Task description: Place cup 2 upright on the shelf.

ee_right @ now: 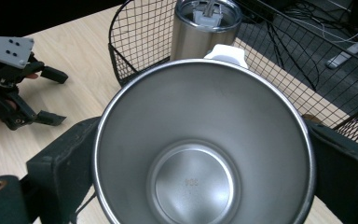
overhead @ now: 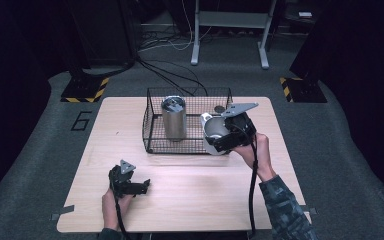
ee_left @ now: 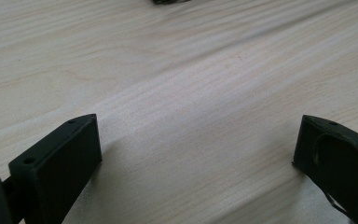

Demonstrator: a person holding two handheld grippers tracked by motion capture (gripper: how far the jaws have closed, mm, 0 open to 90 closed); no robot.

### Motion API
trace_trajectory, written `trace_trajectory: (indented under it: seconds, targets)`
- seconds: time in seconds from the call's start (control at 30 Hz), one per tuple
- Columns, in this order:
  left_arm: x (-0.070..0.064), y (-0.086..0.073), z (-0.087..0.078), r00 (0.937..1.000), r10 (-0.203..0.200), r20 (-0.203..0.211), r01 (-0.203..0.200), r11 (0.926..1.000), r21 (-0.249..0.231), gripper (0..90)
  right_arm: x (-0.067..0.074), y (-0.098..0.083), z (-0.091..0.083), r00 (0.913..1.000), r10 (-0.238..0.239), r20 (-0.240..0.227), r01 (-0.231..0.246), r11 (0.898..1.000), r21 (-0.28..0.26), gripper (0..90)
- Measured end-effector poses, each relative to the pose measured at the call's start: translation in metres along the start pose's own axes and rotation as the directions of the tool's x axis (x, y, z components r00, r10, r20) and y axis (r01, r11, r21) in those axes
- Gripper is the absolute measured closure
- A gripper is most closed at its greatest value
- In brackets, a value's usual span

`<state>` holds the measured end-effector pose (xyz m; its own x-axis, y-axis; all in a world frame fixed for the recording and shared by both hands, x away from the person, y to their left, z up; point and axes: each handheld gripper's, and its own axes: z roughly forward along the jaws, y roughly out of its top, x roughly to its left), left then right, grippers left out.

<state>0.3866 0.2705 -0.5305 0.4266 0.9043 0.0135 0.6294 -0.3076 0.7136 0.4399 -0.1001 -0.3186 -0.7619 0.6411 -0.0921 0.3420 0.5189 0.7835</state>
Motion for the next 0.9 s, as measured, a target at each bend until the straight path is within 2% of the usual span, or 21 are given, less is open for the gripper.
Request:
trace_trajectory:
  seconds: [0.37, 0.47, 0.9]
  targets:
    - [0.0, 0.0, 0.0, 1.0, 0.0, 0.0, 0.0, 1.0, 0.0, 0.3, -0.008, 0.016, 0.006, 0.9999, 0.005, 0.013, -0.005, 1.0, 0.005, 5.4]
    - [0.0, 0.0, 0.0, 1.0, 0.0, 0.0, 0.0, 1.0, 0.0, 0.3, -0.01, 0.02, 0.009, 0.9999, -0.008, 0.012, 0.008, 1.0, 0.006, 5.4]
    - [0.0, 0.0, 0.0, 1.0, -0.001, -0.004, 0.001, 1.0, -0.006, 0.3, -0.021, 0.039, 0.021, 0.9993, 0.005, 0.036, -0.006, 1.0, 0.024, 5.4]
